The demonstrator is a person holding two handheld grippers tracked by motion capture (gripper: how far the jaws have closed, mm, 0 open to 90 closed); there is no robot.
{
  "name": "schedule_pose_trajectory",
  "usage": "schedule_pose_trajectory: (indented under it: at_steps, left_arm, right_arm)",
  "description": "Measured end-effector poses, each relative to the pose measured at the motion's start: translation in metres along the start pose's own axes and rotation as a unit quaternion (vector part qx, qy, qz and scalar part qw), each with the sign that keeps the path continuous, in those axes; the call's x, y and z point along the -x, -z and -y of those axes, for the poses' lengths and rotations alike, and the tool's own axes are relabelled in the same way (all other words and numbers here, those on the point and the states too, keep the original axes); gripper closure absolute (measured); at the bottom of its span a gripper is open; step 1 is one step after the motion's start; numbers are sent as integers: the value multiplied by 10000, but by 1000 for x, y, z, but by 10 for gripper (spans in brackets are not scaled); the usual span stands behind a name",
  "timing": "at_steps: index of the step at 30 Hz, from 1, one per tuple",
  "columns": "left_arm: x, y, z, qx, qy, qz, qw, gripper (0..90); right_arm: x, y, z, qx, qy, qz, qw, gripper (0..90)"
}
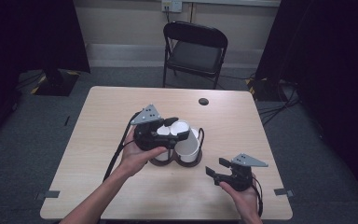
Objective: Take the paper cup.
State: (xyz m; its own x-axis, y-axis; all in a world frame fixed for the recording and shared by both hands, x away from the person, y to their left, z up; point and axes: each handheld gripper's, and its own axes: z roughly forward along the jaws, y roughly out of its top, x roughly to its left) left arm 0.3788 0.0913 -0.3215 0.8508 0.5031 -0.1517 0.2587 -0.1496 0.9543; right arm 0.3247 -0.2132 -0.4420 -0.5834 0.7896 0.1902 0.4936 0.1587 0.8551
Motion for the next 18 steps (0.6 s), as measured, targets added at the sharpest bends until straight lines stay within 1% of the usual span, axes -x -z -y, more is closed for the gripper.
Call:
schedule_pose_trajectory:
  at_steps: [1,2,4,5,7,9,11,13,15,17,18]
  left_arm:
    - [0,2,1,-24,10,-14,10000,351]
    - [1,3,2,-45,29,-17,10000,351]
    - [0,5,7,-91,72,10,9999,351]
    - [0,6,9,-99,86,-14,9999,351]
    - [-1,8,14,-91,195,27,9998,351]
    - [-2,10,18,-118,233,-27,9997,351]
    - [-4,12,21,-117,294,-60,9995,351]
    - [-6,14,23,-145,354,-39,9993,351]
    - [-6,16,26,-142,409,-25,9991,351]
    - [-6,16,28,-201,420,-42,9989,351]
    - [-6,17,29,-177,481,3,9987,351]
  right_arm:
    - [-1,0,0,-45,3,-53,10000,292]
    - [-3,-1,0,-49,30,-129,9999,286]
    - [-6,-3,-1,-24,86,-211,9997,269]
    - [-8,-3,-1,-35,131,-279,9995,267]
    - [-11,-5,-1,-53,191,-367,9991,267]
    - [-13,-6,-1,-69,216,-475,9986,275]
    - [-14,-7,-2,-48,234,-526,9983,268]
    - [-14,-7,-2,-13,197,-564,9982,241]
    - [-15,-7,-3,27,217,-623,9978,238]
    - [-16,-7,-3,57,221,-646,9976,237]
    - [-17,-8,-3,53,222,-642,9977,237]
